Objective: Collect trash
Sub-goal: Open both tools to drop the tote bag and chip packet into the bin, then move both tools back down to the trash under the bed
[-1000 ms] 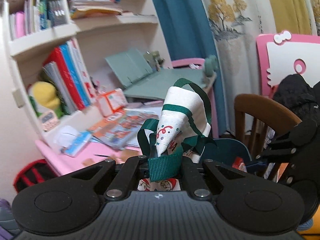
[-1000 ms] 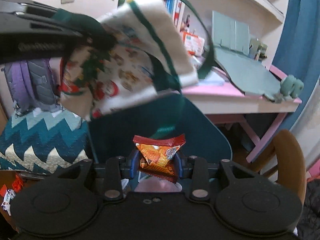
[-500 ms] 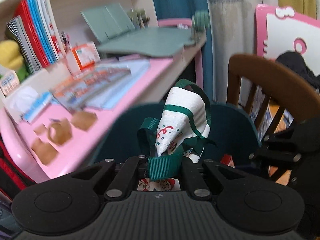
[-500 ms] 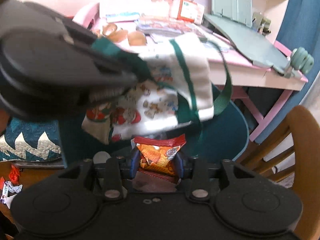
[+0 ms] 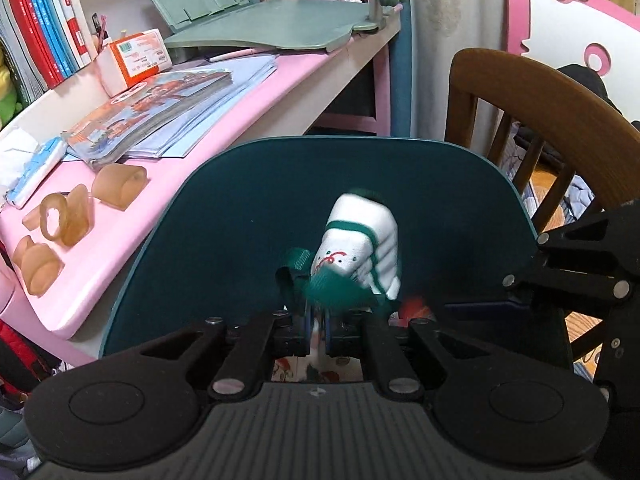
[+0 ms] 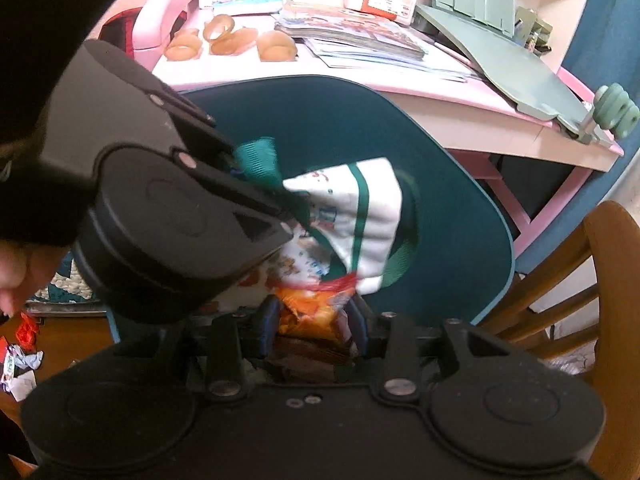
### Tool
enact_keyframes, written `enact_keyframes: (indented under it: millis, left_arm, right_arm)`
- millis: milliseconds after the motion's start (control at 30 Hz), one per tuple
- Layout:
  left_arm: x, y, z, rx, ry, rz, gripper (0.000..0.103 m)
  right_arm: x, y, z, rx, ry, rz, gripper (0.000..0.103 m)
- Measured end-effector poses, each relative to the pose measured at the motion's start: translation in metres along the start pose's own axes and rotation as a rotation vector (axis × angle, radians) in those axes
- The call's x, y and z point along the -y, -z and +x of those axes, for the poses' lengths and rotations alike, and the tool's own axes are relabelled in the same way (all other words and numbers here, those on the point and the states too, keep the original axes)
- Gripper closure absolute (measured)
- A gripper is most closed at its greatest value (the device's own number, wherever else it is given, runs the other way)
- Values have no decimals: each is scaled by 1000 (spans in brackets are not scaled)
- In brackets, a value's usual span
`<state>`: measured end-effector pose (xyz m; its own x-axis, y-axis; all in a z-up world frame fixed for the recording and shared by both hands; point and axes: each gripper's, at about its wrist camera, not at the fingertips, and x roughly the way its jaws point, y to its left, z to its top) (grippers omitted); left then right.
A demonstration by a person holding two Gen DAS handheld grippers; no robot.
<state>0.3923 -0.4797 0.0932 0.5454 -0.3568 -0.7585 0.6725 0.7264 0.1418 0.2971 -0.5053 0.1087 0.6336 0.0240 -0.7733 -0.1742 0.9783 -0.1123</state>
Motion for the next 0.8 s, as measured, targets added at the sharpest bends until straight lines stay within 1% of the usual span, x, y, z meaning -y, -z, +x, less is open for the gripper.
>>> enact_keyframes:
  millis: [133,200,233,300,367,400,433,467,600,667,700,800]
  left_arm:
    - [-2,-2,-6,12,8,-23,97]
    - [-4,-3,-11,17,17,-39,95]
    - [-5,-3,-13,19,20,-46,92]
    - [-7,-2,-19,26,17,-56,83]
    - [-9,-1,-25,36,15,-66,62]
    - [-9,-1,-29,46,13,-70,56]
    - [-10,0,-34,59,9,-76,46]
    - [-10,1,-39,69,8,-81,45]
    - [-13,5,-62,96,12,-87,44]
    - [-14,9,-75,110,1,-83,35]
    - [-15,12,-83,120,-7,-83,35]
    - [-20,20,-103,129,4,-99,34]
  right_arm:
    - [9,-6,4,6,-10,17,62]
    - [11,-6,2,8,-15,29,60]
    - [12,-6,1,11,-16,33,59]
    - [11,-6,-4,21,-8,35,57]
    - [11,-6,-10,31,-5,40,56]
    - [12,-6,-14,39,0,41,56]
    - [12,-6,-18,47,4,40,56]
    - [12,-6,-21,53,5,40,56]
    - [8,-3,-40,82,10,34,55]
    - [5,-2,-50,97,9,28,55]
    - [4,-1,-55,105,6,25,55]
    - [-4,2,-71,129,-4,7,55]
